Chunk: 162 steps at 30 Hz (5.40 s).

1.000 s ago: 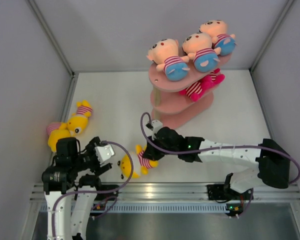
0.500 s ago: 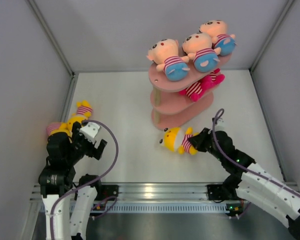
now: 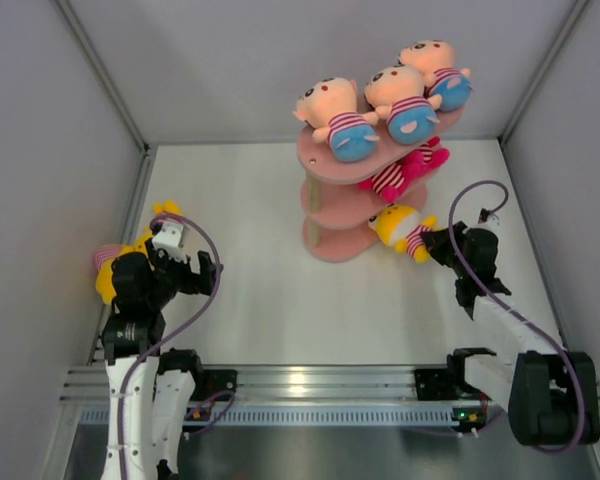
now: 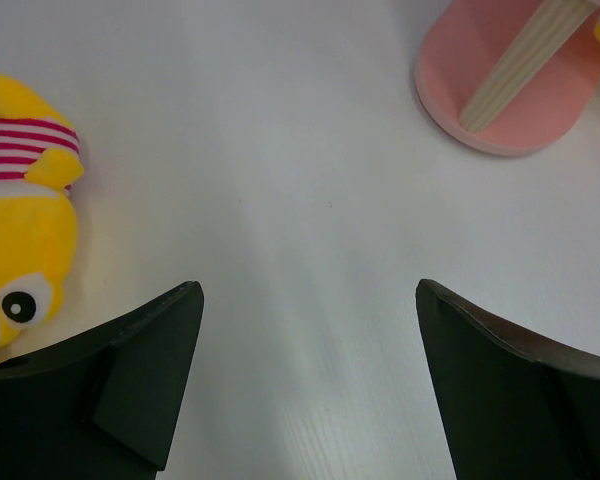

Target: Place and organize the stuffed toys onto the shelf

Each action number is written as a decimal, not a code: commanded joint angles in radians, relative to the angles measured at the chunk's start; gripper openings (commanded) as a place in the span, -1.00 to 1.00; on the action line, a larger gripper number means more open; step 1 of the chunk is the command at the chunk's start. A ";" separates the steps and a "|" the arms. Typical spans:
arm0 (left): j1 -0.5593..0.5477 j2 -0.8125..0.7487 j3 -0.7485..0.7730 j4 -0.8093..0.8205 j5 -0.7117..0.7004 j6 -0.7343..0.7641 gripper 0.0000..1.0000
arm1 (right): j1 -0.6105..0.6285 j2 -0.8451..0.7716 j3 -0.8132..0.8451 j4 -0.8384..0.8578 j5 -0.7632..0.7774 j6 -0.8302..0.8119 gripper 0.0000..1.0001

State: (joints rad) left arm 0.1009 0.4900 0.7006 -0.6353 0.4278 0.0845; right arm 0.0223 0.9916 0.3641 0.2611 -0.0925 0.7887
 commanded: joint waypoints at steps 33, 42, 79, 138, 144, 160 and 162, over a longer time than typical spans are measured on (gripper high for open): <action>0.059 0.228 0.080 0.120 -0.012 0.032 0.85 | -0.078 0.730 0.447 0.509 -0.156 0.041 0.31; 0.060 0.508 0.201 0.109 -0.562 0.388 0.97 | -0.110 0.483 0.395 0.314 -0.098 0.009 0.39; 0.088 0.138 0.010 -0.203 0.047 1.048 -1.00 | 0.585 -0.222 0.539 -0.554 0.118 -0.272 0.29; 0.088 0.093 0.013 -0.382 0.103 1.060 0.97 | 0.119 0.029 0.056 0.001 -0.254 -0.058 -1.00; 0.088 0.098 -0.009 -0.356 0.083 1.063 0.97 | 0.116 0.321 0.156 0.321 -0.329 0.029 -1.00; 0.088 0.220 0.002 -0.271 -0.036 0.956 0.97 | 0.149 0.693 0.271 0.601 -0.243 0.234 -0.89; 0.088 0.243 0.007 -0.232 -0.090 0.917 0.96 | 0.148 0.711 0.289 0.592 -0.251 0.228 -0.70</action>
State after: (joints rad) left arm 0.1871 0.7021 0.6815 -0.9581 0.4171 1.0641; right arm 0.1589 1.6871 0.5900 0.7345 -0.3561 0.9928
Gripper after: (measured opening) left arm 0.983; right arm 0.133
